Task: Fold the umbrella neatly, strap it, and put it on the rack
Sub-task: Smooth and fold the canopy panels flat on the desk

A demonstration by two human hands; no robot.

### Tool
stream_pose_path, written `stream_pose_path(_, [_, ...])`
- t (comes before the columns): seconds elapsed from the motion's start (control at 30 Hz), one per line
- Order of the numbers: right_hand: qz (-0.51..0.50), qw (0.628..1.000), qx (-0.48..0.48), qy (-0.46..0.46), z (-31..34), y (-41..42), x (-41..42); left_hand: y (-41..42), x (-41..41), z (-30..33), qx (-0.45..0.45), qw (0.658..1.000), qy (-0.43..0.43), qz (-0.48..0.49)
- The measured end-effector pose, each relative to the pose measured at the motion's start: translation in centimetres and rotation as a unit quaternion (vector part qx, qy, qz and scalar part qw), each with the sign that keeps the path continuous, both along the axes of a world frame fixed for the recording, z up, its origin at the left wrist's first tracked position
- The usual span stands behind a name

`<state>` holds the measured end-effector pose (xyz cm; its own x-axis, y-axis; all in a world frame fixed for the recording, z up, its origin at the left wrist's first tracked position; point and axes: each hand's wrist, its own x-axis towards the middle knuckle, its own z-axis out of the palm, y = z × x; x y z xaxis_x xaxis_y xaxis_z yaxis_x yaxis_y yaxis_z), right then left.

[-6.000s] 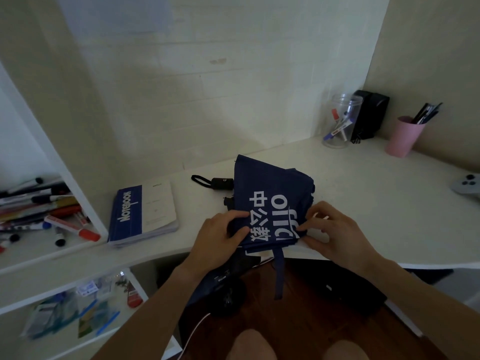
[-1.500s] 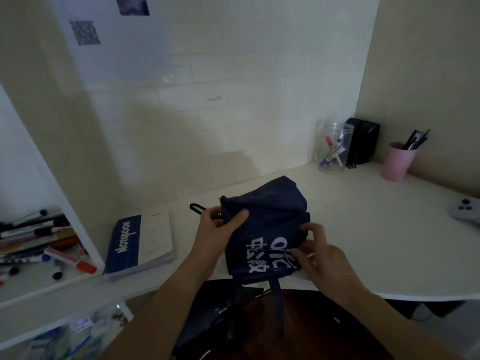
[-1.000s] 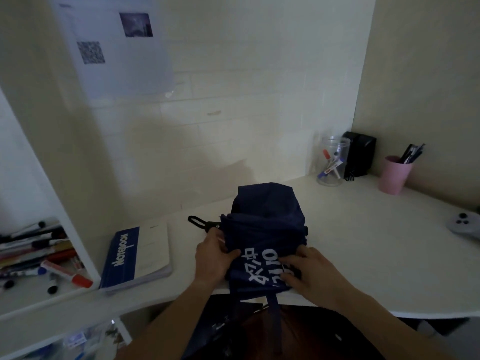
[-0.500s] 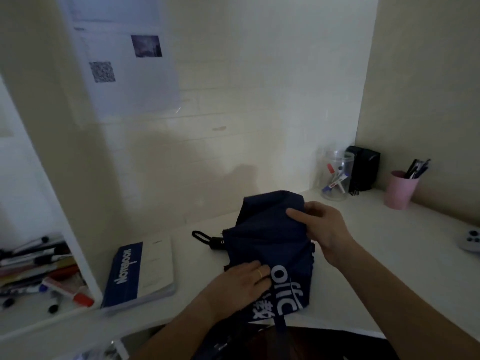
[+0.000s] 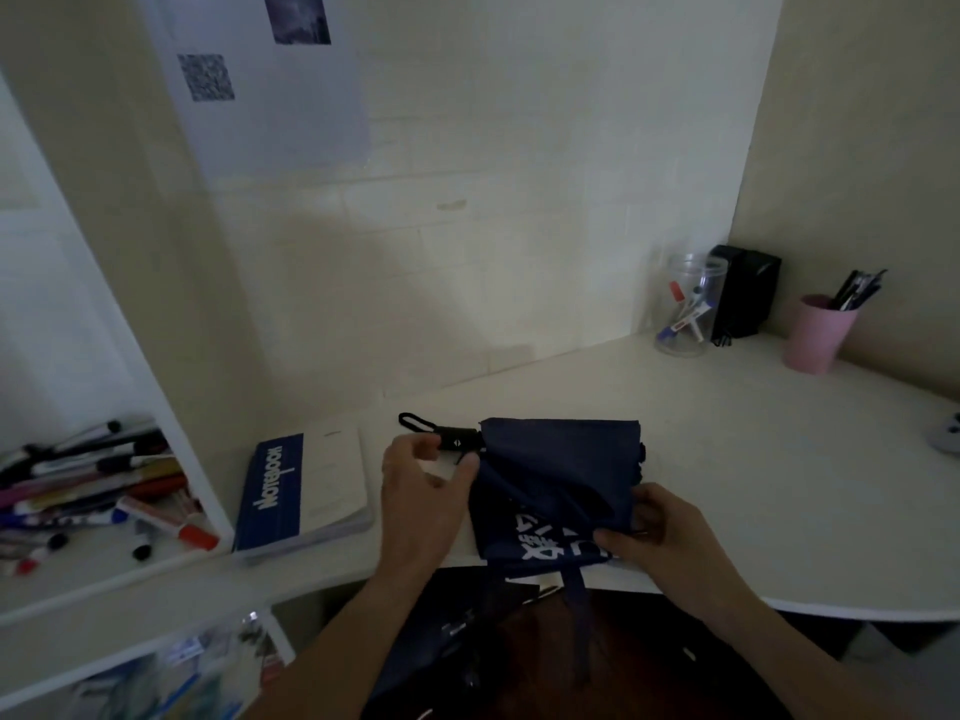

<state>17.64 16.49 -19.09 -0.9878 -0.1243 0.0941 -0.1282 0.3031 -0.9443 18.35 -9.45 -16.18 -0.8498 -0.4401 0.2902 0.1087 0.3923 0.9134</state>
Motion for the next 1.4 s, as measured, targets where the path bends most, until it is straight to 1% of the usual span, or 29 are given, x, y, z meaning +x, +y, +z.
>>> stream_pose_path(0.07, [-0.002, 1.000, 0.002, -0.003, 0.2, 0.0, -0.1, 0.3, -0.8, 1.2, 0.060, 0.995, -0.061, -0.054])
stream_pose_path(0.13, [0.003, 1.000, -0.007, -0.005, 0.4, 0.0, 0.0, 1.0, -1.3, 2.0, 0.112, 0.982, -0.109, -0.105])
stream_pose_path(0.2, [0.008, 1.000, -0.017, -0.001, 0.9, 0.0, 0.2, 1.4, -1.9, 2.2, 0.117, 0.979, -0.121, -0.115])
stream_pose_path(0.27, [0.021, 0.999, -0.024, -0.003, 1.0, 0.0, 0.3, 1.5, -2.4, 2.0, 0.102, 0.982, -0.116, -0.112])
stream_pose_path(0.3, [0.029, 0.999, -0.031, -0.006, 1.0, 0.0, 0.3, 1.5, -2.6, 1.9, 0.111, 0.980, -0.115, -0.115])
stream_pose_path(0.43, [0.040, 0.993, -0.109, -0.009, 1.0, 0.1, 0.3, 2.1, -2.5, 2.4, 0.202, 0.955, -0.149, -0.155])
stream_pose_path(0.53, [0.025, 0.993, -0.112, 0.009, 1.0, -0.1, 0.4, 2.6, -2.4, 2.4, 0.270, 0.931, -0.170, -0.177])
stream_pose_path(0.6, [0.018, 0.994, -0.106, 0.017, 0.9, -0.2, 0.3, 2.4, -2.7, 2.2, 0.290, 0.919, -0.178, -0.199])
stream_pose_path(0.73, [0.013, 0.993, -0.116, 0.018, 0.8, -0.2, 0.1, 1.4, -2.5, 1.9, 0.245, 0.910, -0.194, -0.273])
stream_pose_path(0.83, [0.023, 0.991, -0.129, 0.010, 0.6, -0.1, 0.2, 0.4, -2.0, 1.8, 0.238, 0.907, -0.207, -0.277])
stream_pose_path(0.9, [0.029, 0.990, -0.135, 0.003, 0.5, 0.0, 0.2, 0.0, -1.7, 1.8, 0.195, 0.915, -0.211, -0.283])
stream_pose_path(1.0, [0.034, 0.989, -0.142, 0.003, 0.7, -0.1, 0.3, -0.3, -1.4, 1.4, 0.128, 0.939, -0.164, -0.274])
stream_pose_path(1.07, [0.034, 0.990, -0.140, 0.008, 0.9, -0.1, 0.5, -0.2, -0.8, 1.2, 0.093, 0.943, -0.142, -0.287])
stream_pose_path(1.13, [0.030, 0.990, -0.137, 0.010, 1.0, -0.1, 0.6, 0.0, -0.3, 0.9, 0.099, 0.943, -0.130, -0.288])
stream_pose_path(1.27, [0.013, 0.992, -0.122, 0.012, 0.9, 0.0, 0.5, 0.5, 0.0, 0.9, 0.198, 0.930, -0.140, -0.275])
stream_pose_path(1.3, [0.011, 0.993, -0.117, 0.012, 0.8, 0.0, 0.5, 0.7, 0.1, 0.9, 0.210, 0.930, -0.145, -0.266])
stream_pose_path(1.33, [0.009, 0.994, -0.111, 0.013, 0.9, -0.1, 0.5, 0.8, 0.3, 0.8, 0.205, 0.933, -0.144, -0.259])
stream_pose_path(1.4, [0.001, 0.995, -0.098, 0.011, 0.9, -0.1, 0.5, 1.1, 0.9, 0.4, 0.163, 0.945, -0.133, -0.252])
